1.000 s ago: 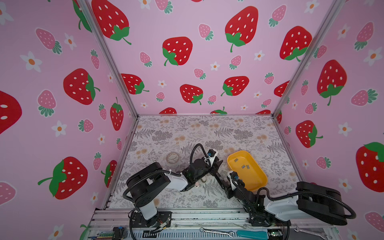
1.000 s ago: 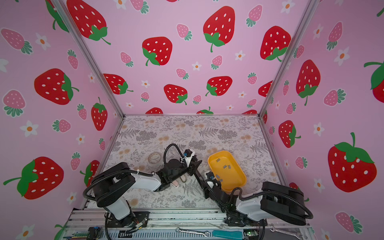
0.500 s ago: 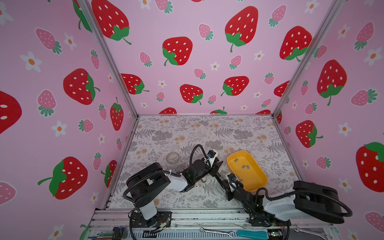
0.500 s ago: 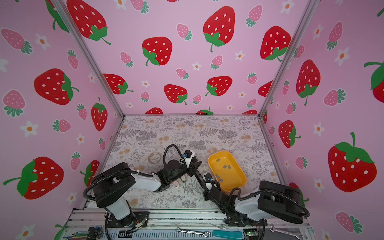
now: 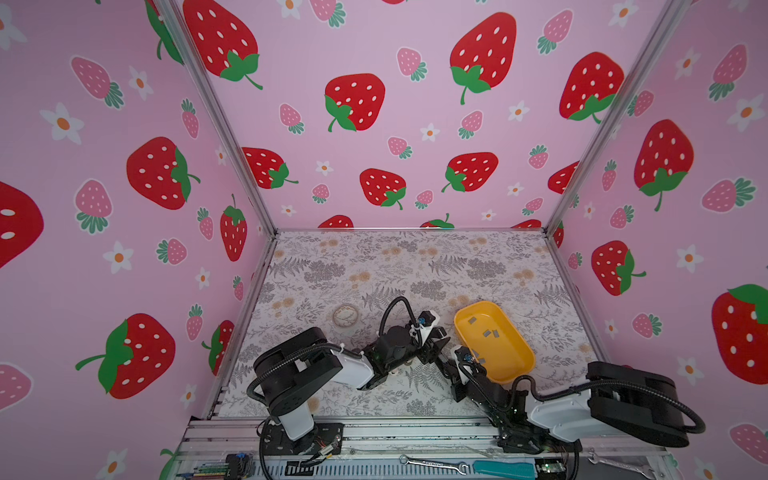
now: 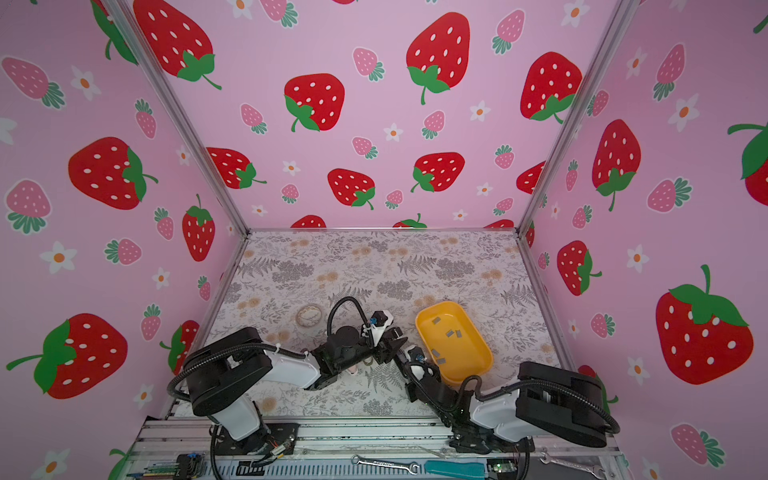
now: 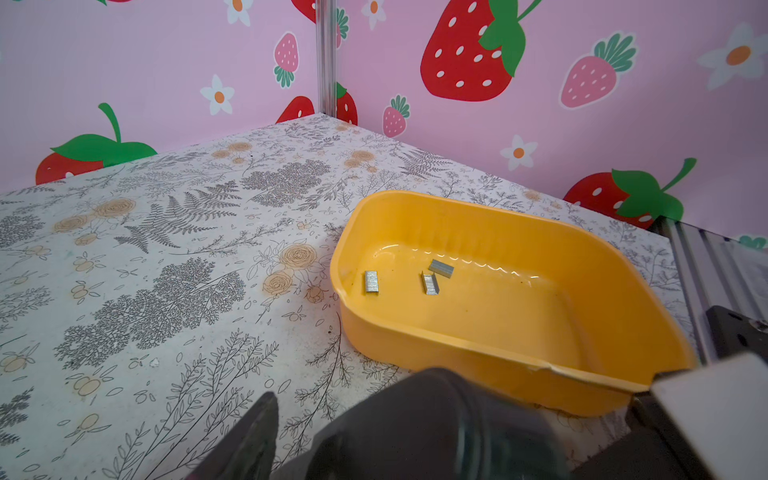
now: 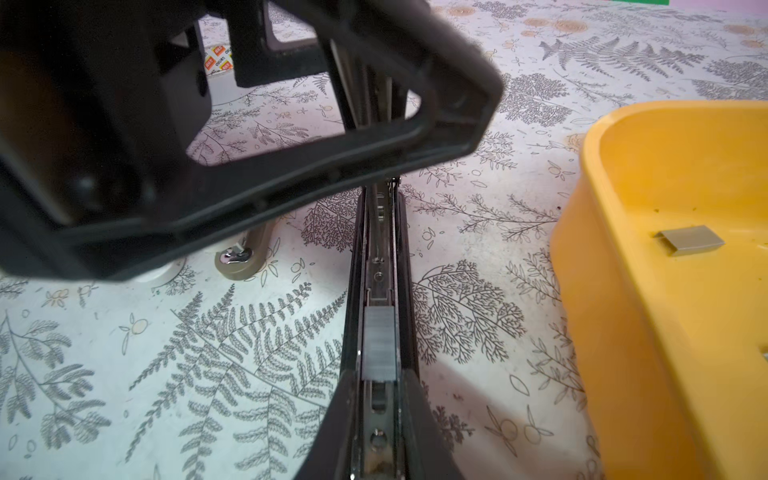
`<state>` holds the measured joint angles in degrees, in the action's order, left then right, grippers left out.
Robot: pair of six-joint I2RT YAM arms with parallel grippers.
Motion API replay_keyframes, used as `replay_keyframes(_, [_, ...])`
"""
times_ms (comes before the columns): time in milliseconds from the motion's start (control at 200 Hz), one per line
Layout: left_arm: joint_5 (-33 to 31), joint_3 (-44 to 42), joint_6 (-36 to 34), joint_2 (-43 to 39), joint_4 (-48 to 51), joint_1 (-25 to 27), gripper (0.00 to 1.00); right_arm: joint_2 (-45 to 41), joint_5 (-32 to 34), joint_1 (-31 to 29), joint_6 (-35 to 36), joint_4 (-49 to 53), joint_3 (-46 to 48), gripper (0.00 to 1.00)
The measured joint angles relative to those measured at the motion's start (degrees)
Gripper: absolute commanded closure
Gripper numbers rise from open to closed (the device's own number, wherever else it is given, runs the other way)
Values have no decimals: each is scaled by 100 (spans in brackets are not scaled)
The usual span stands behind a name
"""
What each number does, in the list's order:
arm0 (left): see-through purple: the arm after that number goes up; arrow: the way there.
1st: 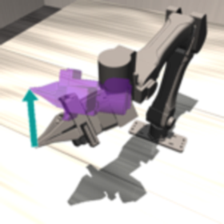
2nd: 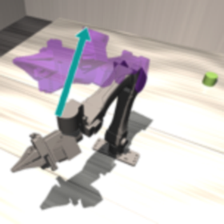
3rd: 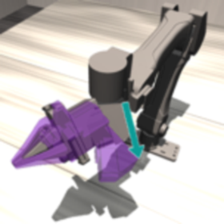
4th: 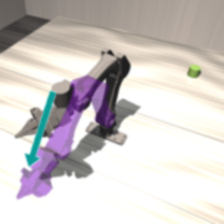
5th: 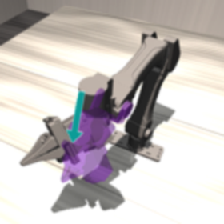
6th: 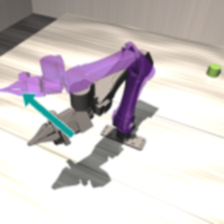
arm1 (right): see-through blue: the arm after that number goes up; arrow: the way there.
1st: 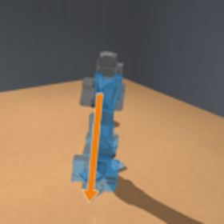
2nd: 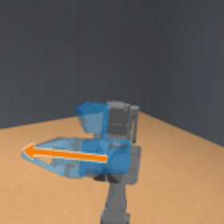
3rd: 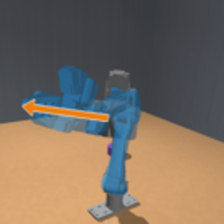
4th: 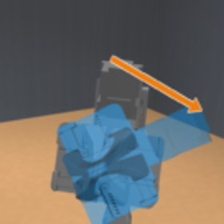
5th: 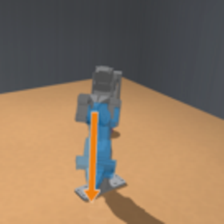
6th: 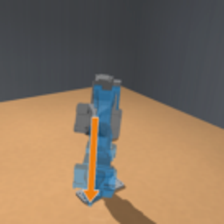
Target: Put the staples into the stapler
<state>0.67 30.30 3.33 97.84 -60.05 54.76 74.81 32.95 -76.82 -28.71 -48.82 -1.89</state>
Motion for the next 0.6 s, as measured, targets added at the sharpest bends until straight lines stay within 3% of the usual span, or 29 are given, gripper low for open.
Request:
replay_keyframes(265, [103,-59,-81,7,-44,52,18,-52,0,0,-20,0,2,86])
replay_keyframes(600, [356,-275,-223,219,-444,155,15,-96,0,0,-37,0,2,86])
